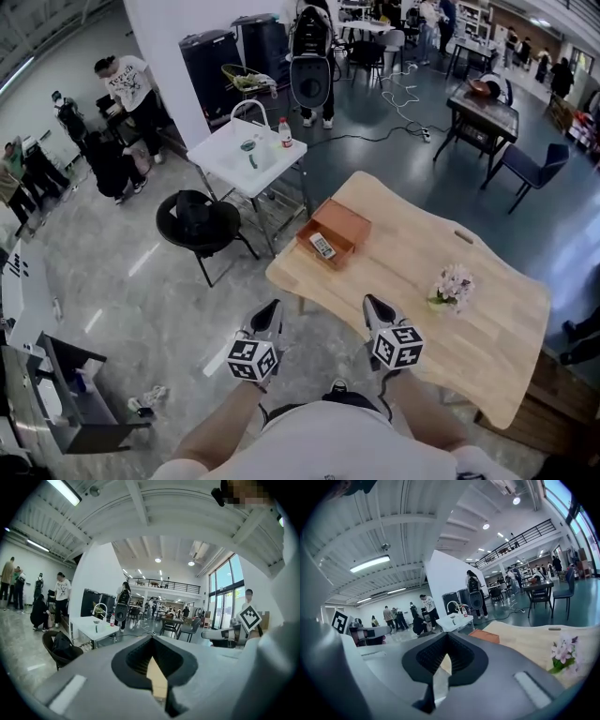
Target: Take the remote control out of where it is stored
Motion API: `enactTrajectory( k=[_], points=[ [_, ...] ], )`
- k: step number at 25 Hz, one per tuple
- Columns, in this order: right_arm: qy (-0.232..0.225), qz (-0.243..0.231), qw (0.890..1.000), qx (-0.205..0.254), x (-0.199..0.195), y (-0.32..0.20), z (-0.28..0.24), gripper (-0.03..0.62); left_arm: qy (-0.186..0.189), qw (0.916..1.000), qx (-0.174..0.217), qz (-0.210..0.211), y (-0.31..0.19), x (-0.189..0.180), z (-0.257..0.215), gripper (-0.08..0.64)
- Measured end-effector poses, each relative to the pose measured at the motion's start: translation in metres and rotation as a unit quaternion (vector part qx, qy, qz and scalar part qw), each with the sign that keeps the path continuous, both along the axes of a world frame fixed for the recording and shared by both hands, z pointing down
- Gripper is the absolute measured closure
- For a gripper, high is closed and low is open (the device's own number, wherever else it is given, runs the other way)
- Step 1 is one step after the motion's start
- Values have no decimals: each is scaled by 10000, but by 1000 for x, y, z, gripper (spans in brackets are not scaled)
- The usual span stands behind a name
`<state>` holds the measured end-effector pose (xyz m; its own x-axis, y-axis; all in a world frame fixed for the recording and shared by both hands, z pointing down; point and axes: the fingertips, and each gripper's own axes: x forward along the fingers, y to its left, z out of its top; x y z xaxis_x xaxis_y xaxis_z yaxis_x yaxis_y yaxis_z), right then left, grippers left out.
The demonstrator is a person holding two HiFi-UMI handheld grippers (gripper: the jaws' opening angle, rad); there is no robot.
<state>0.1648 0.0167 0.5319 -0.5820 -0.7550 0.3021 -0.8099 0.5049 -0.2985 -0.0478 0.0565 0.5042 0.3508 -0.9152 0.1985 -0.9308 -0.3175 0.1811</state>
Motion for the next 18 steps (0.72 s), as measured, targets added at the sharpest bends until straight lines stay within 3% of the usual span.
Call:
enactTrajectory(
  k=[11, 18],
  points=[
    [-125, -361, 9993, -50, -21, -82, 14, 566, -68, 9995, -9, -311, -73, -8, 5, 560],
    [-20, -213, 9997, -95, -48, -131, 27, 565, 101, 9999, -19, -74, -139, -30, 20, 560]
  ],
)
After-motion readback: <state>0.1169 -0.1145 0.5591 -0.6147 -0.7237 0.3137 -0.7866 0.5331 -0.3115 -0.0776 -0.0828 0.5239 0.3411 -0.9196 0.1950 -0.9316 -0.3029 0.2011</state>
